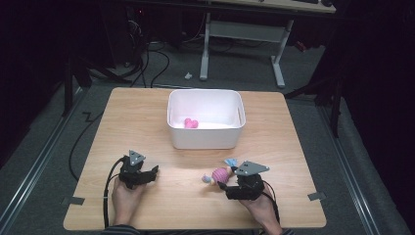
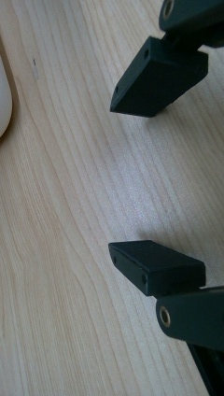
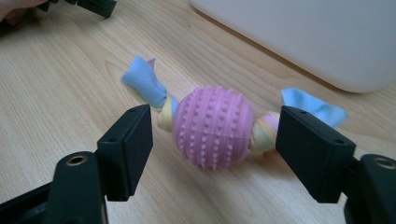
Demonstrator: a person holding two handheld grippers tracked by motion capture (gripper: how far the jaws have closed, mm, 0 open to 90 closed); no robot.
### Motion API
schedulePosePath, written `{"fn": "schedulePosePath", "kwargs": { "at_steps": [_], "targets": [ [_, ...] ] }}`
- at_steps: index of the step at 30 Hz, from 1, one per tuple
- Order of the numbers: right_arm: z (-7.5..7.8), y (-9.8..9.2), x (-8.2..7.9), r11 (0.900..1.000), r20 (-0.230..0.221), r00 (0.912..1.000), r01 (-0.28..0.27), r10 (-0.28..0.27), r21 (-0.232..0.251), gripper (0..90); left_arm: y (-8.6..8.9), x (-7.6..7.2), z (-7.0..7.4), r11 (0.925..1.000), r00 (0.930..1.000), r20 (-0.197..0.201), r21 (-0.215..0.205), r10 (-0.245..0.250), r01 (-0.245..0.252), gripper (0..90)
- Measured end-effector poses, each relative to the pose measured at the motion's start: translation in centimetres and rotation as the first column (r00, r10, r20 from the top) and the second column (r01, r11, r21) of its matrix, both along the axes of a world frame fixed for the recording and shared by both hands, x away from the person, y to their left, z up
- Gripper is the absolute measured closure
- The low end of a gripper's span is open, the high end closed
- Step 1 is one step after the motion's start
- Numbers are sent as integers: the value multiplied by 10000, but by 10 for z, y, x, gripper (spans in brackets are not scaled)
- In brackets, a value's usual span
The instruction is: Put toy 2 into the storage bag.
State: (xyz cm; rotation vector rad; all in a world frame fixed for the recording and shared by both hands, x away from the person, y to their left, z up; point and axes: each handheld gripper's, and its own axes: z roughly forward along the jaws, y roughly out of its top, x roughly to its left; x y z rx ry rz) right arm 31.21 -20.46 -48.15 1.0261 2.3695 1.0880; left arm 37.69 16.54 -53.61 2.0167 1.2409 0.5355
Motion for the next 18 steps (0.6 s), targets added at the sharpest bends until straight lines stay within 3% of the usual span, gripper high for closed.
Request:
{"fn": "schedulePosePath", "kwargs": {
  "at_steps": [8,18],
  "targets": [
    [-3,10,12,9996,-157,9996,-248,246,-105,199,0,0,0,10000,10000,-3,-19,-2,2,279],
    [-13,21,21,9956,-30,9993,-384,383,-859,142,0,0,0,10000,10000,-5,-31,-1,1,280]
  ]
}}
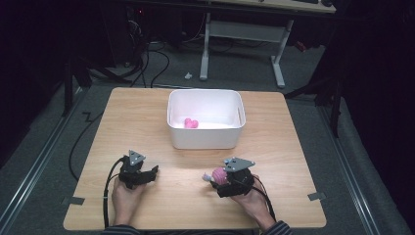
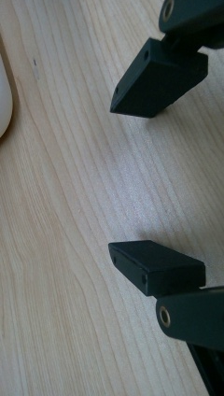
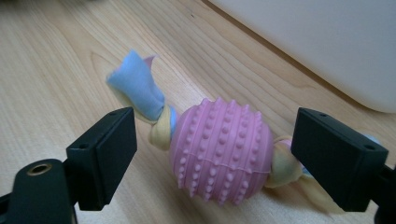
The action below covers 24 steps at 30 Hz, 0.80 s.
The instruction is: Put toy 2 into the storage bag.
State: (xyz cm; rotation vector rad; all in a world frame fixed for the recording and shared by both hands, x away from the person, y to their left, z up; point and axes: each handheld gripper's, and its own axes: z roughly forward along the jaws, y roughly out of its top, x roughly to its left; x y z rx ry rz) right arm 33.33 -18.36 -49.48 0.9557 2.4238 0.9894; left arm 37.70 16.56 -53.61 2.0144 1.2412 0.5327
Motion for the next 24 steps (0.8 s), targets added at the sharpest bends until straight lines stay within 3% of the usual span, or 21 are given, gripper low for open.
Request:
{"fn": "schedulePosePath", "kwargs": {
  "at_steps": [6,12,20,24],
  "targets": [
    [-5,5,5,9990,59,10000,-42,44,-446,137,0,0,0,10000,10000,4,4,-2,2,279],
    [-12,8,10,9982,-4,10000,69,-69,-600,157,0,0,0,10000,10000,3,6,-2,2,279],
    [-13,6,13,9964,340,9987,403,-378,-741,312,0,0,0,10000,10000,-1,-3,-1,1,277],
    [-13,6,13,9957,400,9983,450,-419,-804,330,0,0,0,10000,10000,2,6,-3,3,277]
  ]
}}
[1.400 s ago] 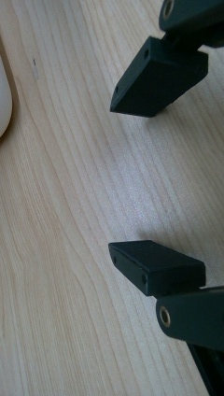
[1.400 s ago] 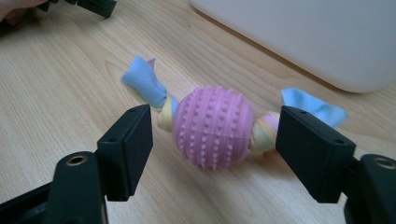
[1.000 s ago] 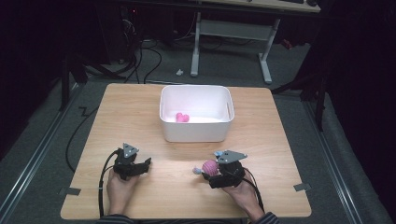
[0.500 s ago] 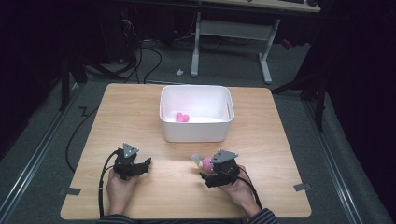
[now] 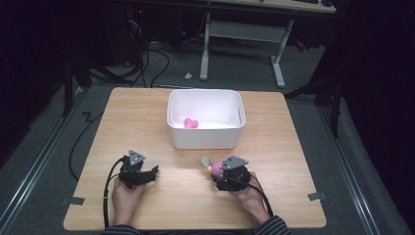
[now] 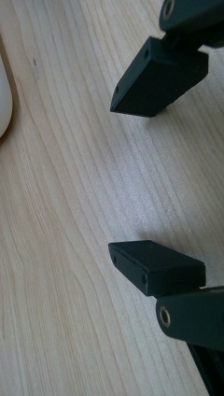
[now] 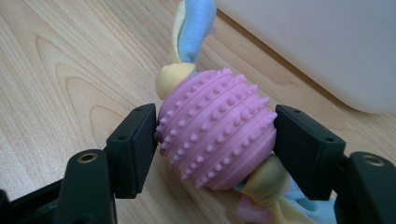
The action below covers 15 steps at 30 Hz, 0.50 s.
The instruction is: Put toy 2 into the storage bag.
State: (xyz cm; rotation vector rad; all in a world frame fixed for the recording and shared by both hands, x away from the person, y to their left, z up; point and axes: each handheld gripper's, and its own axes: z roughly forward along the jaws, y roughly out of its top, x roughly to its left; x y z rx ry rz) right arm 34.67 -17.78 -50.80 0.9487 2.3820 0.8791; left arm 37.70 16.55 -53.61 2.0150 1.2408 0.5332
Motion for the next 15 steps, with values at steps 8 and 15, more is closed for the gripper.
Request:
{"fn": "schedulePosePath", "kwargs": {
  "at_steps": [8,15],
  "targets": [
    [0,-3,-1,9999,46,10000,50,-50,120,337,0,0,0,10000,10000,1,-3,-5,5,275],
    [7,-14,-5,9974,26,9996,261,-264,673,337,0,0,0,10000,10000,3,6,-7,7,273]
  ]
}}
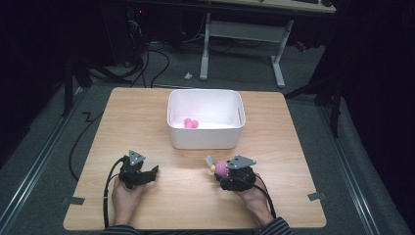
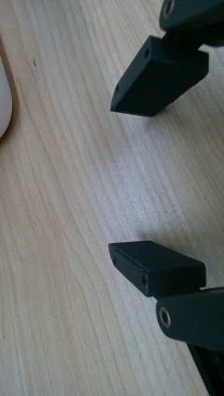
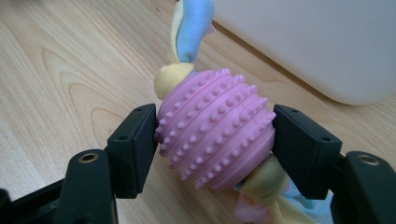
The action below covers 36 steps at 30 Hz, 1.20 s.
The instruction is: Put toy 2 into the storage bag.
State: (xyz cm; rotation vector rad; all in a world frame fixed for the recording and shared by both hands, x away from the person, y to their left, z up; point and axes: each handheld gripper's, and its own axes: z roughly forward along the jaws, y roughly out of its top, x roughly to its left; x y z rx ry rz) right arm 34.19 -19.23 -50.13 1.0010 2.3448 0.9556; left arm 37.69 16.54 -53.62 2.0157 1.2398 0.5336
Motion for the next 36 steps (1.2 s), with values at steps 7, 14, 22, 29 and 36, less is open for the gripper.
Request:
{"fn": "schedulePosePath", "kwargs": {
  "at_steps": [7,14,22,29,36],
  "targets": [
    [12,-12,-3,9979,-52,10000,-7,10,650,337,0,0,0,10000,10000,1,5,-1,1,273],
    [19,-23,-4,9937,-360,9993,93,-54,1116,337,0,0,0,10000,10000,-6,17,-17,17,272],
    [30,-36,-7,9897,-398,9984,460,-409,1358,336,0,0,0,10000,10000,-6,19,-18,18,271],
    [48,-45,-9,9889,-179,9992,373,-350,1440,336,0,0,0,10000,10000,-5,18,-15,15,271],
    [70,-54,-3,9849,-142,9996,277,-256,1709,336,0,0,0,10000,10000,-13,-11,-17,17,271]
  ]
}}
